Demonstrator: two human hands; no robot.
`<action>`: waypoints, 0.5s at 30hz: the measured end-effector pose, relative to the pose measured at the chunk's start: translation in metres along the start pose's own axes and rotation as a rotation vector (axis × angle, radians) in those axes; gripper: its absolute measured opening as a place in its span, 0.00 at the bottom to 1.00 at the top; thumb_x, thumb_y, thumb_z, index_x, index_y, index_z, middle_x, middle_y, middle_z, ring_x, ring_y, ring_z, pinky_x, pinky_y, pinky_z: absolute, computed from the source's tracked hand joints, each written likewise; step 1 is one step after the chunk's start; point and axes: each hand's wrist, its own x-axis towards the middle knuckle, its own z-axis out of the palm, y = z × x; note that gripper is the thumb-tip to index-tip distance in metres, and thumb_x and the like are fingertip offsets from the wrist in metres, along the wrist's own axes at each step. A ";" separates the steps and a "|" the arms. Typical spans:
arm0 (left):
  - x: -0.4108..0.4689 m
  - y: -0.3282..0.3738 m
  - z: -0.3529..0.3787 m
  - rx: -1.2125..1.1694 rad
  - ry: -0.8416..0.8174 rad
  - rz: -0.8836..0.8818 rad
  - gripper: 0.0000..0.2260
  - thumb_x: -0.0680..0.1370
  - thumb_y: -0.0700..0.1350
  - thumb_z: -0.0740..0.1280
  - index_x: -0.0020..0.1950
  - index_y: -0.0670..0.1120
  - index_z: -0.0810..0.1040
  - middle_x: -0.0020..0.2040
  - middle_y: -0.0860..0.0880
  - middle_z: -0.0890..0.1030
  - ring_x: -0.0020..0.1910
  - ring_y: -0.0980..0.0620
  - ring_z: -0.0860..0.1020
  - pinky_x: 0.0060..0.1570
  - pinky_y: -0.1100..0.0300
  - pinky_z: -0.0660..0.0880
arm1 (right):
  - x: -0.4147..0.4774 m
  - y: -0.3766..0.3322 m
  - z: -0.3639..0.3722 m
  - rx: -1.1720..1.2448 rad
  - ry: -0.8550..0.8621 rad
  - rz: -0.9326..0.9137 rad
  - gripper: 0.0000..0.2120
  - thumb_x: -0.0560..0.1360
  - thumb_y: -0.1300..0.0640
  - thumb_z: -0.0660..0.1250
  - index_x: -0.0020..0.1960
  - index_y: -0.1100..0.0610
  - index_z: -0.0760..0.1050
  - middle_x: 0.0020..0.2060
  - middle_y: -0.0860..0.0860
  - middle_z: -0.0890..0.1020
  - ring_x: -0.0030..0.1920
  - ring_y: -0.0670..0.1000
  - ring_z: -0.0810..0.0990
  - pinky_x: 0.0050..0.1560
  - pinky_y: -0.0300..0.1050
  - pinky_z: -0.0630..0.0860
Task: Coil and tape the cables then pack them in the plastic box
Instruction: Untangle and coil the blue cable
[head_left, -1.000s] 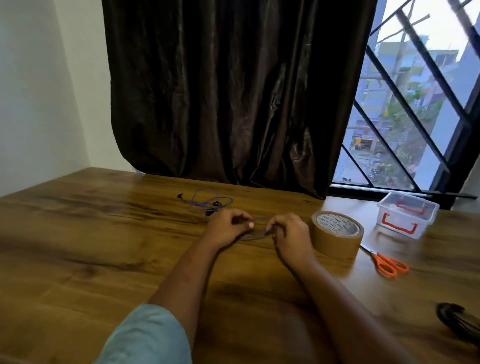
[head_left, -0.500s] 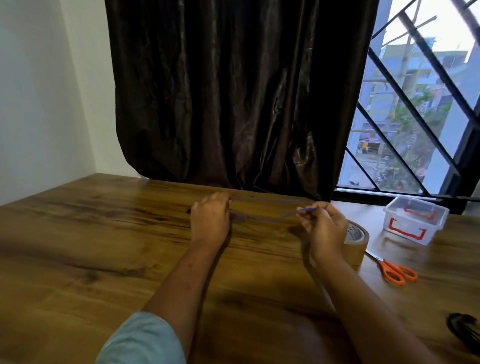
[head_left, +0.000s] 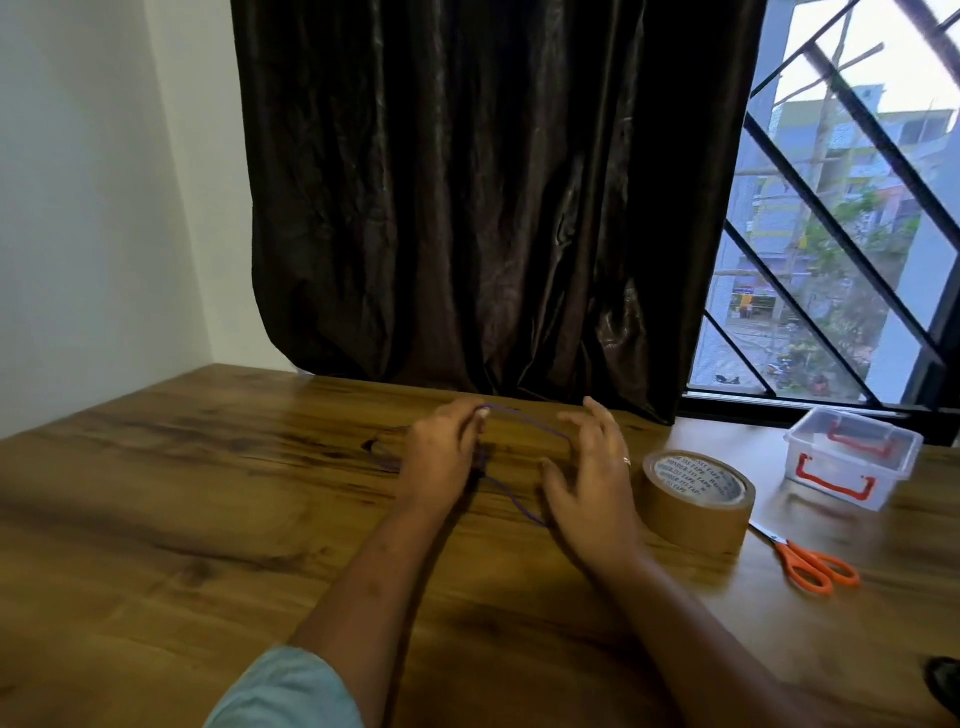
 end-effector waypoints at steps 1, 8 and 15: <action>-0.001 0.006 0.004 -0.022 -0.026 0.042 0.08 0.78 0.41 0.65 0.53 0.41 0.81 0.46 0.44 0.84 0.44 0.48 0.81 0.46 0.62 0.72 | 0.000 -0.003 0.000 0.022 -0.029 -0.032 0.25 0.73 0.57 0.69 0.68 0.54 0.66 0.70 0.50 0.66 0.70 0.48 0.64 0.65 0.40 0.61; -0.007 0.013 0.008 0.125 -0.025 0.136 0.05 0.77 0.45 0.65 0.49 0.46 0.80 0.45 0.48 0.83 0.43 0.49 0.80 0.40 0.58 0.72 | -0.001 -0.003 0.004 0.303 0.003 0.025 0.11 0.80 0.61 0.56 0.49 0.46 0.72 0.27 0.45 0.74 0.27 0.42 0.74 0.30 0.32 0.68; -0.001 -0.032 -0.017 0.221 0.169 -0.350 0.08 0.78 0.43 0.64 0.54 0.43 0.79 0.47 0.42 0.82 0.45 0.44 0.79 0.39 0.57 0.72 | 0.009 0.003 -0.005 0.617 0.260 0.368 0.15 0.82 0.62 0.48 0.47 0.49 0.70 0.22 0.49 0.75 0.18 0.44 0.64 0.21 0.35 0.61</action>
